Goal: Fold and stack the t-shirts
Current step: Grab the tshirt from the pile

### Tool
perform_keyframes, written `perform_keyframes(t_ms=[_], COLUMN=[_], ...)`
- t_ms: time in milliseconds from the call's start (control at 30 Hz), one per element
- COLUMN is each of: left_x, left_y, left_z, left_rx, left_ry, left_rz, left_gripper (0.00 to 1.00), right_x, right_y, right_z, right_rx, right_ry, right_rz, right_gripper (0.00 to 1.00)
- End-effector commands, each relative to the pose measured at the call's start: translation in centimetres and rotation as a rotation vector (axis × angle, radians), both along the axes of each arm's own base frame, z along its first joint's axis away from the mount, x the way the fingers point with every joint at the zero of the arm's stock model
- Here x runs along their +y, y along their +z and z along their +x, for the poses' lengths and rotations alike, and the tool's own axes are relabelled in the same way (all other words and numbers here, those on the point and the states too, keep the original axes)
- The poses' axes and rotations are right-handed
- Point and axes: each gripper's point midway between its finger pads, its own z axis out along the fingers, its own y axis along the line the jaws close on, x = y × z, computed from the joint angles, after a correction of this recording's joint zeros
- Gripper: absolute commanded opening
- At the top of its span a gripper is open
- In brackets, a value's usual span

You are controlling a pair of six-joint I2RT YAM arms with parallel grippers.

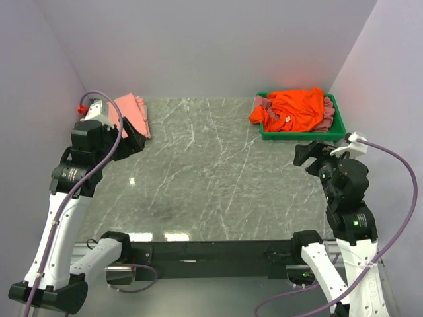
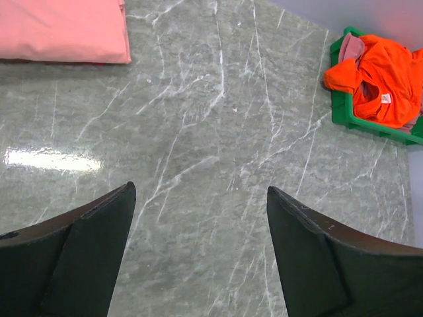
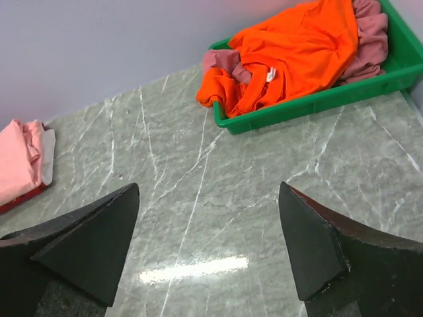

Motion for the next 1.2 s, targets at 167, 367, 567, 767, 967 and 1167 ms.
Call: perform_keyframes(t_ms=[167, 367, 567, 767, 967, 1167], left_x=[-1.6, -1.7, -1.2, -1.0, -1.1, -1.1], left_y=[1.3, 2.2, 2.1, 1.7, -0.1, -2.2], left_z=[0.8, 2.8, 5.9, 9.2, 13.6, 18.5], left_rx=[-0.027, -0.073, -0.074, -0.075, -0.038, 0.021], left_ry=[-0.094, -0.099, -0.074, -0.050, -0.052, -0.065], left_rz=[-0.020, 0.003, 0.065, 0.103, 0.136, 0.132], left_gripper=[0.85, 0.86, 0.86, 0.86, 0.87, 0.86], right_x=[-2.5, -3.9, -4.0, -3.9, -3.1, -2.7], right_y=[2.7, 3.7, 3.0, 2.8, -0.4, -5.2], right_z=[-1.8, -0.8, 3.9, 9.6, 16.8, 22.9], right_rx=[-0.018, -0.035, 0.023, 0.051, 0.164, 0.305], right_ry=[-0.138, -0.229, -0.281, -0.304, -0.279, -0.262], right_rz=[-0.001, 0.005, 0.033, 0.051, 0.053, 0.023], right_gripper=[0.93, 0.93, 0.94, 0.94, 0.94, 0.94])
